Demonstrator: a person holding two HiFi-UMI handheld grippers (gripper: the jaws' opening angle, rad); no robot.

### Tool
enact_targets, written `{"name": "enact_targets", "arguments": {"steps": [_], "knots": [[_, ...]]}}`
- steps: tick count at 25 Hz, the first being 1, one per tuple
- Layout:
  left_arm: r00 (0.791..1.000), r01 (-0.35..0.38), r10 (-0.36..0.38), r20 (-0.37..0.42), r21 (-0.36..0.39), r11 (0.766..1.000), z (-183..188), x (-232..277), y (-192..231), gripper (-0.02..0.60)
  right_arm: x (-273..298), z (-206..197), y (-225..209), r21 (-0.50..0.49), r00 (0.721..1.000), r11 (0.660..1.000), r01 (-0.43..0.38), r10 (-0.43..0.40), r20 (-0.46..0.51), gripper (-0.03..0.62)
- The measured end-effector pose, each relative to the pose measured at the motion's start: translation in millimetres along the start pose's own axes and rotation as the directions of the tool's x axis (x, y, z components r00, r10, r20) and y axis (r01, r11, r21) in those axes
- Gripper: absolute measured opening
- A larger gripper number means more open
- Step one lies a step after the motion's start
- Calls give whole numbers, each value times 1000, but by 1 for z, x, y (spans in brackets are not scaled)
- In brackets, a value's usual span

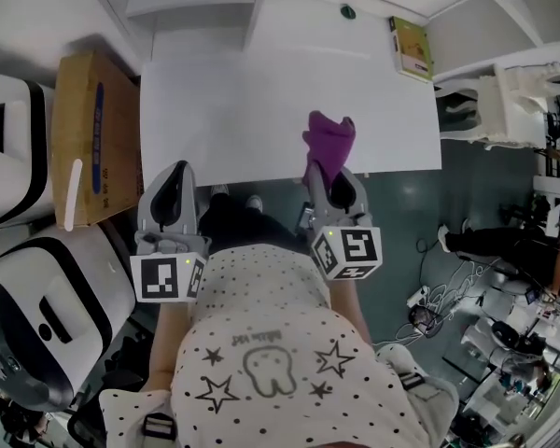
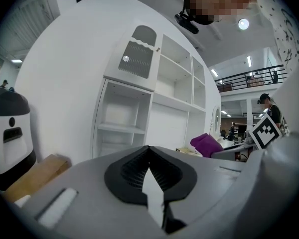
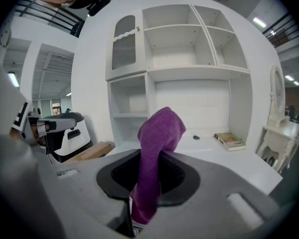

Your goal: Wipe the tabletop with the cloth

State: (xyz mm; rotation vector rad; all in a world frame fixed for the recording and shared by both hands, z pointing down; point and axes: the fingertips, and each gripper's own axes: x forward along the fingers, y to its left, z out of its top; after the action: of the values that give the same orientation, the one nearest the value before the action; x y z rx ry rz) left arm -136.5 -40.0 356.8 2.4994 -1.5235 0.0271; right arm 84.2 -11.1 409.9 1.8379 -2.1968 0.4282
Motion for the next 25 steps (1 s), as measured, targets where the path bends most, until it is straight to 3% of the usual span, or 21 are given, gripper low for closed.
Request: {"name": "enact_targets", "arguments": {"steps": [11, 19, 25], "knots": [[995, 102, -102, -14, -10, 995, -2, 23, 30, -5, 14, 6, 5, -19, 997, 997, 77, -77, 21, 78], [993, 109, -109, -33, -16, 994, -4, 30, 45, -6, 11, 7, -13, 7, 990, 990, 138, -138, 9, 77], [995, 91, -92, -29, -25, 995, -1, 35, 49, -5, 31, 7, -10, -14, 994, 994, 107, -107, -18, 77]]}}
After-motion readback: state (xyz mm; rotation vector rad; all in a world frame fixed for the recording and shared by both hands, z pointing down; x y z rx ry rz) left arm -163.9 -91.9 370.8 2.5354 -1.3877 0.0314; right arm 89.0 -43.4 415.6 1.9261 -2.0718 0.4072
